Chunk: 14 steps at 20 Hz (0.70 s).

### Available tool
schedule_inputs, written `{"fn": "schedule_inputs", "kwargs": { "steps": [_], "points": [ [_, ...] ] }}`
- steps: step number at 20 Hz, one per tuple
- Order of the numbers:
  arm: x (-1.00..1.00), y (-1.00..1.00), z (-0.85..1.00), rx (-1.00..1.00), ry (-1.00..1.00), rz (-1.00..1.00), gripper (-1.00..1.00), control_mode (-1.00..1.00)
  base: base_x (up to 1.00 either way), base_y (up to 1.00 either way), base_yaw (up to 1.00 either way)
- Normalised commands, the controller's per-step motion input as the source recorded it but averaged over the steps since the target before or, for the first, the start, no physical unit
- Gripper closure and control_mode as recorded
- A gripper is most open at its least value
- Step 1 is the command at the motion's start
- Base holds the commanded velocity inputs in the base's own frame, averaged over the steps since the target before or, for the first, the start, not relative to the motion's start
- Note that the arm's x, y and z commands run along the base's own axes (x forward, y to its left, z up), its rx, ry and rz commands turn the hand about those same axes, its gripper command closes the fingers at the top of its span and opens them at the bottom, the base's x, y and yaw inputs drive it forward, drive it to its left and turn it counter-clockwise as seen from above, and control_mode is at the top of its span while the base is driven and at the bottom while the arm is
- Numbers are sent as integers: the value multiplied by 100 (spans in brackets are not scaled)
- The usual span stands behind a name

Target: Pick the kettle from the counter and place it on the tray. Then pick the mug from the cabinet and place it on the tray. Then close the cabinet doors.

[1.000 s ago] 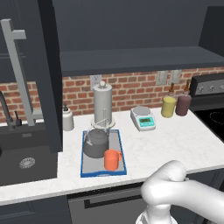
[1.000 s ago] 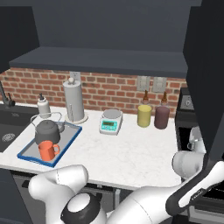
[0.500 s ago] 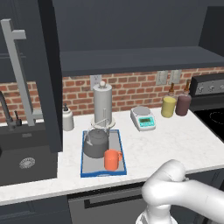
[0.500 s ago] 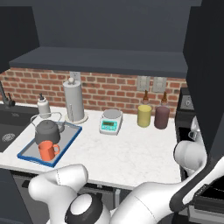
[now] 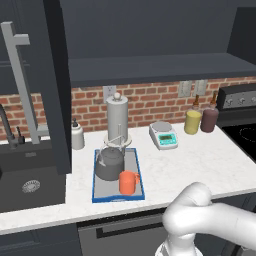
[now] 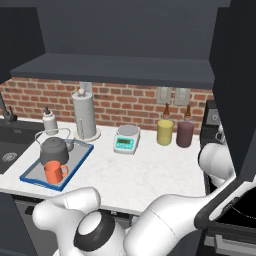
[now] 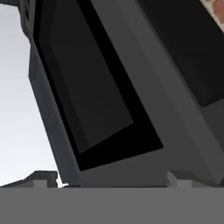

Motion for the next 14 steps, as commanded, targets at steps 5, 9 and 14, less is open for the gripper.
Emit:
{"fn": "schedule_inputs", "kwargs": {
  "steps": [5,9,14],
  "points": [
    [-28,13,48,0,-8,-2,-100,-100,0,0,0],
    [-47,34,35,-7,-9,-4,-100,-100,0,0,0],
    [-37,42,23,-21,3,-6,-100,-100,0,0,0]
  ]
}}
